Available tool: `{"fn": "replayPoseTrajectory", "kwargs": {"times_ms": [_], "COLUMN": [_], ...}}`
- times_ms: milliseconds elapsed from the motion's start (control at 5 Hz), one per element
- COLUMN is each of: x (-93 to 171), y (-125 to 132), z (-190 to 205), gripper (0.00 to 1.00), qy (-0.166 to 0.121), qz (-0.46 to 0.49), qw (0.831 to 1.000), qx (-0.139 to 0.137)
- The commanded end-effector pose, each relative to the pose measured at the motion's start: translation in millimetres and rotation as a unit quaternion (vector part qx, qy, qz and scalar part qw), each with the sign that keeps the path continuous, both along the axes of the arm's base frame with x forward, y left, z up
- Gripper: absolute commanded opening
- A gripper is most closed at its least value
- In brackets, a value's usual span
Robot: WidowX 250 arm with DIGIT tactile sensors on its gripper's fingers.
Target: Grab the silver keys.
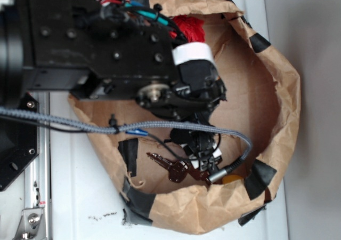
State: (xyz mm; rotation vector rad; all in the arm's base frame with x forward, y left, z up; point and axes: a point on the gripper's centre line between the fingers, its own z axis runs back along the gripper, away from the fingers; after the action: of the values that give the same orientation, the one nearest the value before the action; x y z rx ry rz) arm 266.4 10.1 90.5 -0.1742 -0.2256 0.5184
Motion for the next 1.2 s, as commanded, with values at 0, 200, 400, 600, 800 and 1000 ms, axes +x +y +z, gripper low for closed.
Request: {"fn": "replayPoseTrajectory", "kwargs": {"times_ms": [0, 200, 400, 600, 800, 1000], "x": [-3, -6, -4, 6, 11, 5], "y": [-1, -5, -10, -17, -29, -37], "z": [7, 0, -9, -15, -14, -23], "gripper": [1.00, 1.00, 1.00, 1.00, 1.00, 1.00], "qy": [-0.018, -0.025, -0.035, -0.031, -0.023, -0.020], "qz": [-0.006, -0.007, -0.003, 0.011, 0.010, -0.006], "qw": [1.000, 0.999, 0.999, 0.999, 0.999, 1.000], "qx": [-0.017, -0.020, -0.030, -0.032, -0.034, -0.023]}}
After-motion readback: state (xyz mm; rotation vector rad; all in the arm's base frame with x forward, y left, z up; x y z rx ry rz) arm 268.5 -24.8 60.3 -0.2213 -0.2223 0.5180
